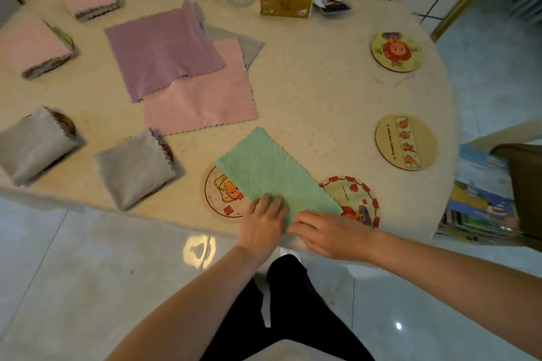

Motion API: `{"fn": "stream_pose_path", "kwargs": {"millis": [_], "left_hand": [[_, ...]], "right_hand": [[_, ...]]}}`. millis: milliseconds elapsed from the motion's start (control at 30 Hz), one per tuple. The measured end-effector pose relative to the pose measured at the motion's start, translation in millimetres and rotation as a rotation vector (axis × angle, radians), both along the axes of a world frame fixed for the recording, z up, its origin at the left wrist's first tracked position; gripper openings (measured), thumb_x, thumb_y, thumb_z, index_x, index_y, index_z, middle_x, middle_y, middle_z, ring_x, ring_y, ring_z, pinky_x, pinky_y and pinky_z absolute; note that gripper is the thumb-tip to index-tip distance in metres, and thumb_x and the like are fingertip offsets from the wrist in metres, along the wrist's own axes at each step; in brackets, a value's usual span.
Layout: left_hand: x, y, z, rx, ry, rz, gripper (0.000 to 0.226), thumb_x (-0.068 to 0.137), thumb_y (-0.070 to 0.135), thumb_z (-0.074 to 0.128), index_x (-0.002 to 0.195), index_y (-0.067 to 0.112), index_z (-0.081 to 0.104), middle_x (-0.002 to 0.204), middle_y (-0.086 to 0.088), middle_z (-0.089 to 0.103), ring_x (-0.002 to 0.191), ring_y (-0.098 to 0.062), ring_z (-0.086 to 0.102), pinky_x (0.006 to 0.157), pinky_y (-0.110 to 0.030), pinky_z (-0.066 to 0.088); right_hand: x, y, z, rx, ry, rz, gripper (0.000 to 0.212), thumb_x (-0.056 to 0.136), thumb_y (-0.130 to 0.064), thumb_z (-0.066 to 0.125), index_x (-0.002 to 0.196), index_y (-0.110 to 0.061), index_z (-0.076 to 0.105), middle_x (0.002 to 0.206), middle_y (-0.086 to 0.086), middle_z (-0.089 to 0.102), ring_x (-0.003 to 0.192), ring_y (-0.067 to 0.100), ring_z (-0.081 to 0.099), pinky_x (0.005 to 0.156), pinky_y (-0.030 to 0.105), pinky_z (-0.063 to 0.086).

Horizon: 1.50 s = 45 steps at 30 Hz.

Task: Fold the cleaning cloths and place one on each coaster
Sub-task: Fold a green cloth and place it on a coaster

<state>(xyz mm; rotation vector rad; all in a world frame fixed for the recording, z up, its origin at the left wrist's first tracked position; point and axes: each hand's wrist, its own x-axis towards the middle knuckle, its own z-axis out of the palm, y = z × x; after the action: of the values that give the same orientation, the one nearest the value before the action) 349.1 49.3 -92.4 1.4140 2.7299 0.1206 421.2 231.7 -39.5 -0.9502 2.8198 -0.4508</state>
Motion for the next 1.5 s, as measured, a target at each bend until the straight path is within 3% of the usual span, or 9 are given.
{"fn": "stream_pose_path", "kwargs": {"millis": [233, 333, 433, 567, 667, 767, 867, 1333, 1500], "left_hand": [[7.5, -2.8, -7.7, 0.005, 0.003, 0.036, 0.042, 0.074, 0.023, 0.065, 0.114, 0.011, 0.069, 0.121, -0.007, 0.066, 0.112, -0.031, 0.062, 0.091, -0.041, 0.052], [6.7, -1.0, -5.6, 0.030, -0.087, 0.066, 0.043, 0.075, 0.025, 0.064, 0.116, 0.012, 0.068, 0.122, -0.007, 0.065, 0.112, -0.031, 0.061, 0.092, -0.042, 0.053], [4.0, 1.2, 1.2, 0.041, -0.214, 0.116, 0.054, 0.068, 0.026, 0.081, 0.119, 0.014, 0.066, 0.121, -0.005, 0.066, 0.113, -0.029, 0.061, 0.095, -0.039, 0.051], [-5.5, 0.6, 20.6, 0.312, -0.558, 0.344, 0.030, 0.092, 0.022, 0.052, 0.118, 0.015, 0.065, 0.119, -0.004, 0.066, 0.114, -0.018, 0.057, 0.101, -0.028, 0.043], [-24.1, 3.0, 38.6, 0.457, -0.845, 0.714, 0.020, 0.097, 0.019, 0.050, 0.085, 0.019, 0.065, 0.080, 0.000, 0.065, 0.075, -0.017, 0.059, 0.065, -0.018, 0.044], [-49.3, -2.4, 39.1, 0.682, -1.152, 1.047, 0.025, 0.097, 0.029, 0.052, 0.102, 0.008, 0.065, 0.098, -0.013, 0.070, 0.091, -0.030, 0.066, 0.080, -0.042, 0.055], [-66.7, -8.6, 37.7, 0.817, -1.364, 1.306, 0.036, 0.094, 0.041, 0.053, 0.101, 0.007, 0.063, 0.108, -0.017, 0.069, 0.096, -0.034, 0.068, 0.084, -0.053, 0.055], [-88.7, -10.0, 34.1, 0.825, -1.397, 1.552, 0.033, 0.089, 0.036, 0.064, 0.097, 0.004, 0.065, 0.087, -0.015, 0.071, 0.073, -0.029, 0.070, 0.066, -0.042, 0.060], [-74.5, -12.6, 37.4, 0.642, -1.119, 1.522, 0.027, 0.074, 0.025, 0.080, 0.082, 0.007, 0.062, 0.071, -0.006, 0.071, 0.055, -0.017, 0.068, 0.058, -0.030, 0.060]], "right_hand": [[-70.6, 67.0, -15.8, 0.225, 0.023, 0.169, 0.073, 0.067, 0.017, 0.053, 0.136, -0.006, 0.046, 0.135, 0.015, 0.052, 0.122, 0.029, 0.053, 0.095, 0.038, 0.049], [-94.8, 78.8, -24.2, 0.316, -0.047, 0.327, 0.074, 0.074, 0.012, 0.034, 0.145, -0.010, 0.031, 0.149, 0.015, 0.035, 0.135, 0.028, 0.038, 0.107, 0.039, 0.037], [-112.1, 86.9, -33.9, 0.338, -0.027, 0.446, 0.073, 0.077, 0.007, 0.056, 0.144, -0.012, 0.033, 0.146, 0.012, 0.041, 0.131, 0.025, 0.044, 0.102, 0.037, 0.042], [-129.0, 90.8, -38.2, 0.301, -0.115, 0.429, 0.073, 0.080, -0.008, 0.059, 0.144, -0.022, 0.028, 0.145, -0.004, 0.042, 0.131, 0.013, 0.041, 0.108, 0.041, 0.032], [-145.4, 82.7, -26.6, 0.177, -0.409, 0.256, 0.056, 0.083, -0.034, 0.059, 0.135, -0.030, 0.039, 0.125, -0.011, 0.057, 0.108, 0.005, 0.054, 0.096, 0.031, 0.041], [-158.8, 69.2, -13.4, -0.190, -0.628, -0.173, 0.037, 0.087, -0.048, 0.057, 0.120, -0.031, 0.057, 0.088, -0.005, 0.067, 0.062, 0.003, 0.055, 0.064, 0.027, 0.047], [-173.8, 51.1, -14.7, -0.370, -0.638, -0.432, 0.018, 0.091, -0.039, 0.056, 0.080, -0.025, 0.058, 0.062, -0.008, 0.050, 0.053, 0.006, 0.042, 0.055, 0.026, 0.034], [-210.6, 16.8, -36.1, -0.002, -0.608, -0.648, 0.022, 0.086, -0.031, 0.050, 0.068, -0.021, 0.043, 0.066, 0.000, 0.052, 0.066, 0.024, 0.053, 0.056, 0.034, 0.039], [-227.3, 13.6, -28.3, 0.099, -0.447, -0.651, 0.025, 0.084, -0.038, 0.052, 0.099, -0.018, 0.049, 0.096, 0.002, 0.059, 0.087, 0.027, 0.058, 0.068, 0.034, 0.046]]}}
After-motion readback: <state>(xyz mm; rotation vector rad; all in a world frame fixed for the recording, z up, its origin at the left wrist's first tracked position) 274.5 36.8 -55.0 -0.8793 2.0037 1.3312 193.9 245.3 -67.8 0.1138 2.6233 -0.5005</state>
